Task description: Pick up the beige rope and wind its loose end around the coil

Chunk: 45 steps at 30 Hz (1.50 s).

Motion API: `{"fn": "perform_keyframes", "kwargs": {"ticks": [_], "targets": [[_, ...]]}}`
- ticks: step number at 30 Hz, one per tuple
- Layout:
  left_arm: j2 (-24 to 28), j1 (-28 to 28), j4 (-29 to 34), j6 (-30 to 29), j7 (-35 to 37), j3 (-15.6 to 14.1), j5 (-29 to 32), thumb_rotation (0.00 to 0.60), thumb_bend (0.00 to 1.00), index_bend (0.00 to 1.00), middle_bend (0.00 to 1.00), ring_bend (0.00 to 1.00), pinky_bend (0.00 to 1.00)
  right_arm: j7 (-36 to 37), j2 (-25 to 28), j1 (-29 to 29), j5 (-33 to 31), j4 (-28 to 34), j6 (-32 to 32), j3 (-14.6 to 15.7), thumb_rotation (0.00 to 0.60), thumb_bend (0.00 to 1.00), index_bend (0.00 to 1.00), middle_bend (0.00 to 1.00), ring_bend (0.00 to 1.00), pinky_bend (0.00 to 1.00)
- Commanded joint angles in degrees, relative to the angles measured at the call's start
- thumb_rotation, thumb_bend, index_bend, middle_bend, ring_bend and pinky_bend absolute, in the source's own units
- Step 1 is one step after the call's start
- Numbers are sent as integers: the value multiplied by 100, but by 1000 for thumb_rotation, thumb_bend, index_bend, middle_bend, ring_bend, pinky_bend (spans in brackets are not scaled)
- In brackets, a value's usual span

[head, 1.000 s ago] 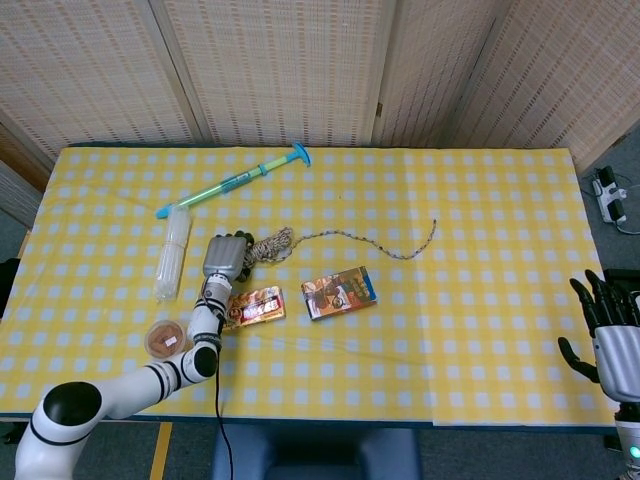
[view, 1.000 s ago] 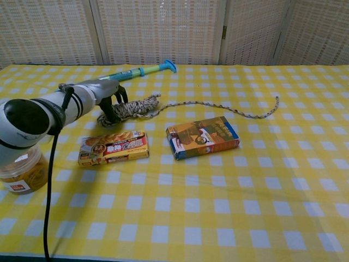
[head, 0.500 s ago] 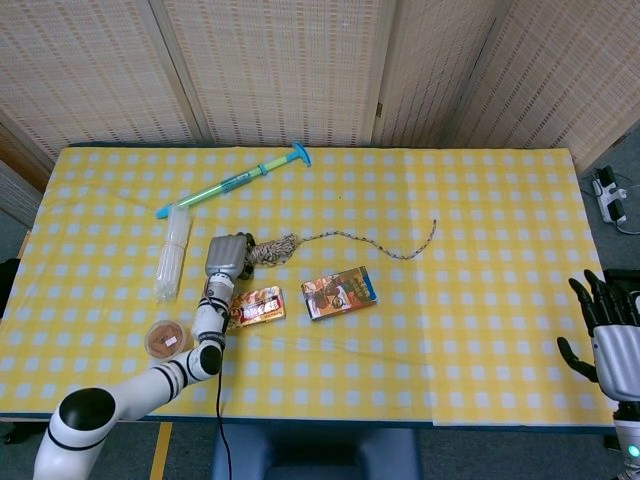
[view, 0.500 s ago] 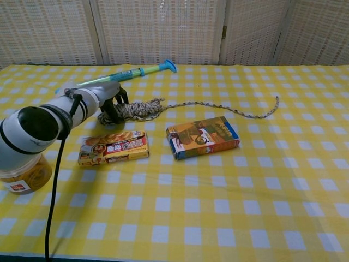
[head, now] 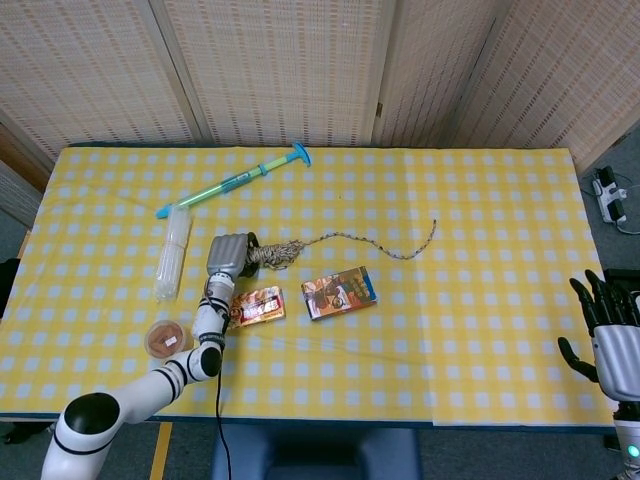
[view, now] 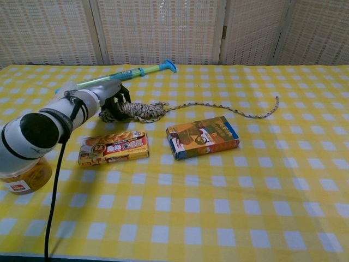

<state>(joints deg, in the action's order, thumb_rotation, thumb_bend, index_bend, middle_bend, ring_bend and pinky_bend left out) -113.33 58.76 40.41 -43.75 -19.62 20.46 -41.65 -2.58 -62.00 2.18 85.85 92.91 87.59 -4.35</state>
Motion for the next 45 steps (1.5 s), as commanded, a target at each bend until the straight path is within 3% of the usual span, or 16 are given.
{"fn": "perform_keyframes", "kwargs": {"ticks": [1, 8, 15, 24, 33, 45], "targets": [[86, -168, 28, -76, 535, -57, -484, 600, 556, 632, 606, 603, 684, -3, 0, 12, 2, 1, -22, 1, 600, 366, 0, 15, 76, 0], [636, -536, 820, -518, 1593, -214, -1507, 600, 585, 668, 647, 636, 723, -68, 9, 93, 32, 35, -127, -2, 600, 367, 0, 20, 80, 0], [1321, -831, 2001, -857, 2030, -347, -2143, 600, 586, 670, 649, 637, 723, -197, 70, 356, 14, 113, -445, -97, 600, 367, 1, 50, 92, 0], [2079, -1053, 3502, -918, 2025, -434, -2385, 600, 586, 670, 649, 637, 723, -511, -96, 1256, -373, 2, -1576, -474, 600, 367, 205, 110, 127, 9], [2233, -1081, 3999, -911, 1841, -382, -2172, 600, 585, 670, 649, 637, 723, -1075, -799, 2488, -1189, -723, -3101, -864, 600, 366, 302, 115, 132, 19], [2325, -1150, 4257, -985, 1665, -373, -1932, 600, 585, 670, 649, 637, 723, -1344, -1973, 3601, -1801, -2223, -4127, -992, 600, 367, 375, 137, 126, 19]]}}
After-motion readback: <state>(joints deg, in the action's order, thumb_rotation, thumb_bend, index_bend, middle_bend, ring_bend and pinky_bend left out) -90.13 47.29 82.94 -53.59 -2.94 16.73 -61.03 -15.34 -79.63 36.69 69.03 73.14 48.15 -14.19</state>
